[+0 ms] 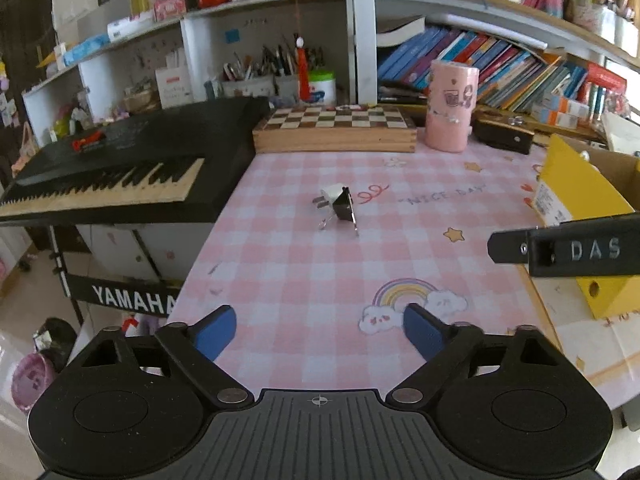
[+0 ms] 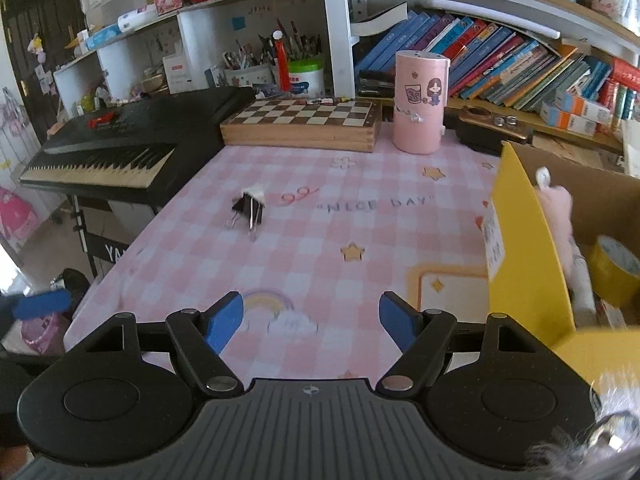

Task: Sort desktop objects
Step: 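Grasp the black binder clip with the left tool while the right tool grasps the white plug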

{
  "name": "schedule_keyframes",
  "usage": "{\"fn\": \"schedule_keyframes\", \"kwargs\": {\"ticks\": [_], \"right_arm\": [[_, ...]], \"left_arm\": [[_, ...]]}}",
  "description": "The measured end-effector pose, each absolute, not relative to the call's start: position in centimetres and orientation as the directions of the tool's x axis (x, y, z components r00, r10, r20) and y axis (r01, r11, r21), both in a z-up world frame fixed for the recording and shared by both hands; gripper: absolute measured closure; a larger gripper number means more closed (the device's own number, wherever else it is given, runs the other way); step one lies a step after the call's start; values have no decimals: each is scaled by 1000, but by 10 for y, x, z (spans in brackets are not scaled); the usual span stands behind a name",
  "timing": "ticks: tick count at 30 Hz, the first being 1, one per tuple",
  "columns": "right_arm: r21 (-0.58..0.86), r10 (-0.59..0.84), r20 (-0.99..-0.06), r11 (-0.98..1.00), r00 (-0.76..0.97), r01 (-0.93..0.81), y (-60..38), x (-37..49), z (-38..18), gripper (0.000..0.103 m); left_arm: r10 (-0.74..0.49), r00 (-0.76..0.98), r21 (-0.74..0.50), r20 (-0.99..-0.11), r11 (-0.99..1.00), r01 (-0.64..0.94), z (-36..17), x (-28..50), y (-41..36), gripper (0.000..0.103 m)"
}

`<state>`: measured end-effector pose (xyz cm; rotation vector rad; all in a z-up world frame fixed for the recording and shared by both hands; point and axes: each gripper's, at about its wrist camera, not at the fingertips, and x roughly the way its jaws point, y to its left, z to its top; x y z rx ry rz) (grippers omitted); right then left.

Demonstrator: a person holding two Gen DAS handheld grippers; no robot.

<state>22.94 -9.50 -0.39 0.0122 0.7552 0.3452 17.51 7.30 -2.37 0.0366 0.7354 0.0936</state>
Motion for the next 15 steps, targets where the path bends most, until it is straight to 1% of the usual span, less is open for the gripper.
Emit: {"fn": "schedule_keyframes", "kwargs": {"ticks": [4,7,11,12,13,15], "right_arm": [[157,333,-667,938,667,-310,-97,260,-4,29],[175,348,-669,933,657,-316,-98,280,-4,28],[197,371,-670,924,643,-327,-96,305,-3,28],[203,378,-671,921,638,-333,-95,312,-3,28],[209,386,-672,917,631,-339,-94,319,-3,28],[216,401,-672,910,623,-353,-92,332,-1,29]], "left_arm": [[106,740,55,-664,994,-92,-27,200,72,16],[111,742,49,-662,993,-105,-30,218,71,19],[109,741,43,-663,993,-108,-40,247,66,19],[115,724,62,-680,993,-100,-46,257,63,21],[116,711,75,-693,993,-90,-52,268,60,27],[116,705,80,-700,993,-83,-59,283,57,30]]}}
